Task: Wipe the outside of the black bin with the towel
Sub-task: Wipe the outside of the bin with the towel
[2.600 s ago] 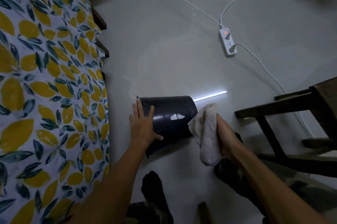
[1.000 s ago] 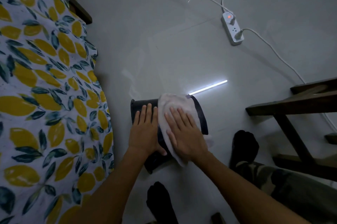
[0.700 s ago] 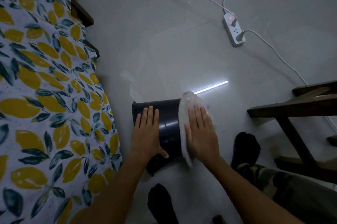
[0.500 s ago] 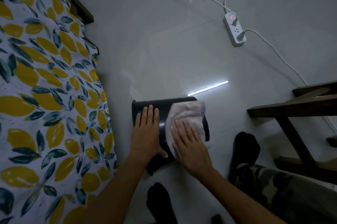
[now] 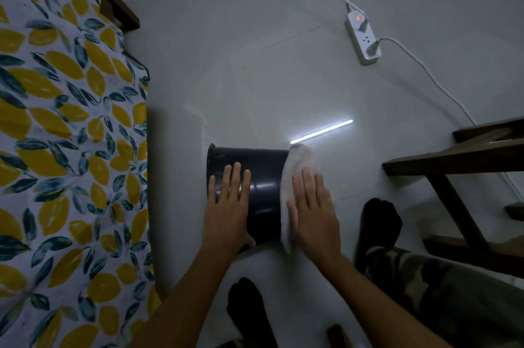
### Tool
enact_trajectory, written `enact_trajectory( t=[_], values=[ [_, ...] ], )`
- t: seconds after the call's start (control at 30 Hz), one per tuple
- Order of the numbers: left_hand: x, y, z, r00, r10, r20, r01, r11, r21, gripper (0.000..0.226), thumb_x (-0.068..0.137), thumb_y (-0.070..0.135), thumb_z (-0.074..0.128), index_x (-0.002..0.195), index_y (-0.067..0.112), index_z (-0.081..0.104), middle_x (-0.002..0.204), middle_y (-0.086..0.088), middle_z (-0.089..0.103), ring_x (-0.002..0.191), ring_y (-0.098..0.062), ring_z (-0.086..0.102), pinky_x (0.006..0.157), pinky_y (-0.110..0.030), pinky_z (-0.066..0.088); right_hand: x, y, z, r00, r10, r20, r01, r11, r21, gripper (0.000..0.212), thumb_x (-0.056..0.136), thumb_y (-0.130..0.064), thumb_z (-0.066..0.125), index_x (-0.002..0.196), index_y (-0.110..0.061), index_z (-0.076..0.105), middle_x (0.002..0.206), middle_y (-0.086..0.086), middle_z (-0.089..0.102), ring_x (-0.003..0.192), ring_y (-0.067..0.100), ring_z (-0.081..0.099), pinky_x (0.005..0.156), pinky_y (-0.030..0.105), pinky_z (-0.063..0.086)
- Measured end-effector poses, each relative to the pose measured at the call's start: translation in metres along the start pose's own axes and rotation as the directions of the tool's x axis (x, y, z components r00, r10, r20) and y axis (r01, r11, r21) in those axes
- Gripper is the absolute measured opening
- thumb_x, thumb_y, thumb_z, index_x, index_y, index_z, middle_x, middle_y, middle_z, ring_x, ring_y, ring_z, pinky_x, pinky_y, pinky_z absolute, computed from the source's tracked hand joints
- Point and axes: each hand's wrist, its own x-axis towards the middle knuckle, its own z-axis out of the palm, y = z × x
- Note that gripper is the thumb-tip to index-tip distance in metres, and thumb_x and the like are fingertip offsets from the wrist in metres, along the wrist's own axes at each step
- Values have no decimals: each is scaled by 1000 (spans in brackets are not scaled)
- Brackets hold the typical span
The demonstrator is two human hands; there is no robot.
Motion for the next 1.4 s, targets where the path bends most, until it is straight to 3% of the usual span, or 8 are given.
enact_trajectory(
  t=[0.27, 0.43, 0.53, 0.73, 0.93, 1.07, 1.23, 1.4],
  values=[
    [-5, 0, 7, 1000, 19, -19, -18, 1000, 14, 160, 47, 77, 82, 159, 4, -7, 165, -22, -16, 152, -38, -15, 121, -60, -4, 30, -25, -6, 917, -393, 71, 395, 919, -11, 64, 110, -46, 28, 165, -18, 10, 173, 9, 9, 159, 30, 9, 127, 55, 17],
    [-10, 4, 8, 999, 12, -29, -13, 1000, -22, 160, 46, 74, 85, 158, 5, -6, 166, -23, -10, 153, -39, -9, 121, -61, 0, 88, -21, -22, 993, -51, 105, 40, 993, 107, 58, 108, -55, 22, 160, -30, 30, 167, 1, 33, 154, 24, 28, 123, 57, 24],
    [-22, 11, 19, 995, 34, -94, -43, 995, -94, 151, 45, 78, 83, 159, 5, 17, 166, -23, 4, 153, -40, 7, 121, -59, 6, 89, -13, -24, 989, 107, 102, -121, 981, 148, 53, 106, -54, 25, 152, -36, 41, 161, -2, 42, 150, 25, 35, 118, 62, 27],
    [-21, 6, 1, 967, 6, -256, -66, 972, -225, 143, 57, 104, 40, 158, 5, 22, 167, -18, 10, 153, -35, 12, 121, -56, 12, 35, -5, -19, 997, 61, 43, -68, 980, 186, 53, 107, -51, 27, 155, -31, 40, 164, 3, 38, 152, 29, 32, 118, 57, 32],
    [29, -20, -30, 989, 6, 146, 10, 993, -114, 162, 34, 109, 41, 159, 21, -12, 164, -15, -26, 149, -38, -25, 119, -67, -1, -11, 2, -16, 997, 3, 73, -14, 988, 151, 59, 107, -52, 23, 159, -28, 35, 168, 7, 30, 154, 33, 29, 113, 60, 39],
    [31, -16, -27, 943, 22, 332, 51, 977, -208, 162, 33, 101, 60, 160, 22, -3, 167, -18, -9, 152, -43, -8, 118, -63, 14, -24, 5, -21, 992, 75, 104, -97, 967, 234, 66, 100, -68, 26, 160, -39, 30, 172, 8, 14, 154, 41, 20, 113, 62, 37],
    [21, -22, -20, 980, -17, 197, 55, 980, -189, 164, 30, 109, 43, 157, 9, 17, 161, -19, 24, 147, -40, 20, 118, -51, 26, -16, 7, -21, 989, 53, 136, -96, 939, 330, 65, 96, -70, 30, 158, -48, 26, 172, 3, 6, 142, 47, 27, 100, 59, 50],
    [4, -10, -18, 996, -76, 35, 82, 970, -227, 167, 32, 110, 38, 157, 2, 12, 163, -18, 20, 149, -36, 18, 120, -48, 22, -8, 9, -20, 995, -10, 100, -11, 977, 212, 65, 101, -62, 34, 159, -34, 32, 170, 14, 18, 145, 53, 27, 109, 65, 43]
  ],
)
